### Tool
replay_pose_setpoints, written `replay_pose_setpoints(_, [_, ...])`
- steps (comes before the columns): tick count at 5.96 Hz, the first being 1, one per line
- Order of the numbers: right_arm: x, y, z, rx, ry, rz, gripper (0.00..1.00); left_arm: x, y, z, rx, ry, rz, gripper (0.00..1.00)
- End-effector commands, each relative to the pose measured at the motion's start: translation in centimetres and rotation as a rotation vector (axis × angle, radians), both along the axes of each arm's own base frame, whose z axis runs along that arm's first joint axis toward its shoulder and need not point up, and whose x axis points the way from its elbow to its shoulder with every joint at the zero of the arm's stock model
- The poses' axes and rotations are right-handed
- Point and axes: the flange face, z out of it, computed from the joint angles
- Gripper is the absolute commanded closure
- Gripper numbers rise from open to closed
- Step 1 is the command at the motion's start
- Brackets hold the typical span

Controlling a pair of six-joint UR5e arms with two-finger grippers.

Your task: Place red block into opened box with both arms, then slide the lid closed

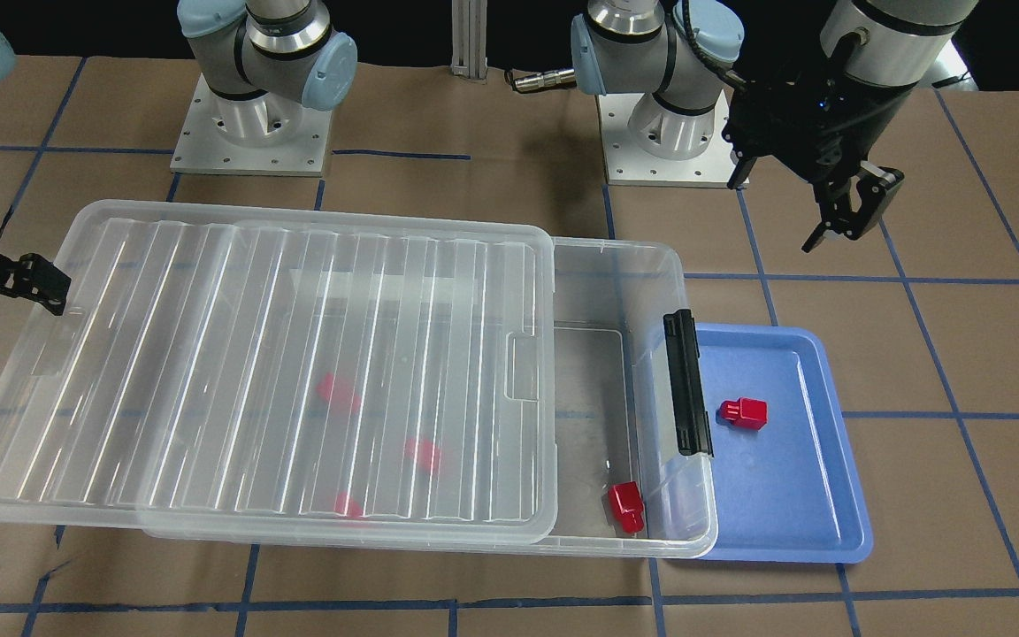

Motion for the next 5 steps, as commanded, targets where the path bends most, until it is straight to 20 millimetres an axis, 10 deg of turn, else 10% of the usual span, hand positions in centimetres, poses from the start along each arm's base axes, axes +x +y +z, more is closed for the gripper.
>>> replay_pose_setpoints(1, [-2.4, 0.3, 0.3, -0.024, 0.013, -0.002, 0.0, 3.7, -1.0, -0.6, 0.009, 0.013, -0.134, 0.02])
replay_pose_setpoints(5, [-6.0, 1.3, 0.4, -0.022, 0.012, -0.036, 0.0, 8.1, -3.4, -5.9, 0.047, 0.031, -0.453, 0.02])
